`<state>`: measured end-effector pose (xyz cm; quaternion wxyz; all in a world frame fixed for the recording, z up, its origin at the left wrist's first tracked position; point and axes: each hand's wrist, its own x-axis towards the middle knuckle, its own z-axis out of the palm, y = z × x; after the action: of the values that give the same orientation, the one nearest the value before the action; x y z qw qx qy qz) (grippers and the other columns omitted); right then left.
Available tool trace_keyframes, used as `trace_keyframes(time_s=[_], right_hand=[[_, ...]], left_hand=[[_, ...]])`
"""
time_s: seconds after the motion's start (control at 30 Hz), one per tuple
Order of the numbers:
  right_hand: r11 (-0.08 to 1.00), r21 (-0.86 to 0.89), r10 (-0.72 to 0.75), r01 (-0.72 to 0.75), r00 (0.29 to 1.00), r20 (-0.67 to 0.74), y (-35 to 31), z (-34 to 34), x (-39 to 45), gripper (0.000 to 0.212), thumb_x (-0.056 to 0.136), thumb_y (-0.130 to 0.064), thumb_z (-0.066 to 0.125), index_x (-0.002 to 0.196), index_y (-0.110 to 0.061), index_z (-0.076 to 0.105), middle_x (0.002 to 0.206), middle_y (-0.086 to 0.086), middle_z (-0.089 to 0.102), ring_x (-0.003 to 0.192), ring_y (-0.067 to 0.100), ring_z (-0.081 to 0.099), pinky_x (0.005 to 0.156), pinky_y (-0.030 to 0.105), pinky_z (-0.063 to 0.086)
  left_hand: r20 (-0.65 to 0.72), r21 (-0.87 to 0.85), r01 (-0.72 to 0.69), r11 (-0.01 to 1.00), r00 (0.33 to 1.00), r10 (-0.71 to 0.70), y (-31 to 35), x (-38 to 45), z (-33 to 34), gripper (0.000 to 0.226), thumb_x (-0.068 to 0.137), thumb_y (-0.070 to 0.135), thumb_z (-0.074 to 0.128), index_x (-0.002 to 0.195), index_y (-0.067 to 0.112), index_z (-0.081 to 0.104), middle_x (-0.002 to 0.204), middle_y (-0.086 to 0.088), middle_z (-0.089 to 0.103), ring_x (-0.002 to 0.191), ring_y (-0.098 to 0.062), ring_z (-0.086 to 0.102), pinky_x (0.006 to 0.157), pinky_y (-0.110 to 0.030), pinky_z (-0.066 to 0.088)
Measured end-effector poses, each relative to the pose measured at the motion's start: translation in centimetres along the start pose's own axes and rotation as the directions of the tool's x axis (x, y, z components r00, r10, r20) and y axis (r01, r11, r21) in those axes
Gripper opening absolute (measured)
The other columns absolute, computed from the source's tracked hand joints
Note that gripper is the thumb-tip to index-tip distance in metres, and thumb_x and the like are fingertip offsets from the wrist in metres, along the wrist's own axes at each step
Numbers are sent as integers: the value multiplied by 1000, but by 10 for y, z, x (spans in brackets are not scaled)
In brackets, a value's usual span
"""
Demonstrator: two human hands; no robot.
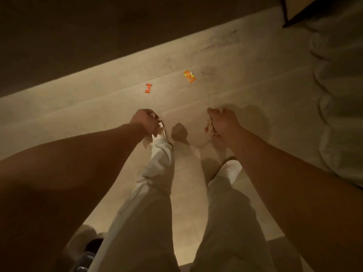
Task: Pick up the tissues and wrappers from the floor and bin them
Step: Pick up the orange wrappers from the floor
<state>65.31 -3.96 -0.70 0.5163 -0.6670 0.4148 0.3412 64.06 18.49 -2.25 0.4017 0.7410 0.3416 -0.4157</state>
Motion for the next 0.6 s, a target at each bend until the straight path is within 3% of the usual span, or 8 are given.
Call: trace_keyframes(time_s=[0.07,0.13,0.17,0.23,0.33,0.47,0.53,0.6], right_hand=[[993,-105,-48,50,999,20,-11,19,7,30,94,-30,61,71,-11,54,63,10,56,39,17,55,50,28,48],[962,-255,-91,96,995,33,-20,33,16,32,96,-36,56,69,-18,56,68,8,57,49,19,53,46,22,42],[957,-275,-95,98,995,21,-24,39,23,34,96,-40,55,70,-18,57,68,5,57,52,18,53,45,21,41],[963,-256,-92,81,995,-30,-32,47,37,45,96,-50,50,69,-15,59,68,2,58,56,17,53,49,25,39],[961,-277,-58,22,991,-123,-37,61,72,58,96,-61,34,73,-14,58,77,7,62,66,23,56,60,29,42],[916,-398,-94,41,989,-115,-30,78,136,37,102,-34,37,96,-7,61,109,24,63,102,37,61,86,39,49],[871,-485,-143,75,984,-104,-27,86,169,32,101,-19,40,115,-1,62,108,20,63,107,36,59,78,31,47],[815,-570,-186,106,979,-82,-20,96,209,28,98,-18,45,111,-2,64,101,16,66,101,33,62,70,29,46]], left_hand=[[34,-9,42,999,999,-42,-3,10,-21,19,93,9,63,109,3,70,98,-10,73,85,-16,74,65,-19,53],[25,94,6,996,1000,-9,-2,14,-38,26,99,22,55,115,9,71,112,0,69,114,-14,61,69,-9,37],[20,124,-26,992,1000,24,-6,23,-43,28,100,25,53,114,10,72,114,0,69,115,-15,60,71,-10,37],[-10,-46,25,999,1000,-25,-12,43,-48,25,96,18,57,111,4,71,104,-8,69,94,-22,66,75,-23,48],[-74,-65,43,997,996,-48,-18,73,-49,20,92,15,53,97,2,67,75,-8,62,63,-24,58,58,-26,47],[-69,62,24,998,997,-20,-24,117,-46,40,91,36,55,84,-2,69,75,-17,68,62,-30,60,55,-29,42],[-68,103,38,994,997,-32,-29,147,-40,39,92,35,60,87,-2,68,82,-21,71,68,-33,67,57,-30,47],[-67,147,60,987,996,-50,-37,180,-32,28,91,27,63,97,0,65,94,-21,72,83,-37,71,70,-36,58]])
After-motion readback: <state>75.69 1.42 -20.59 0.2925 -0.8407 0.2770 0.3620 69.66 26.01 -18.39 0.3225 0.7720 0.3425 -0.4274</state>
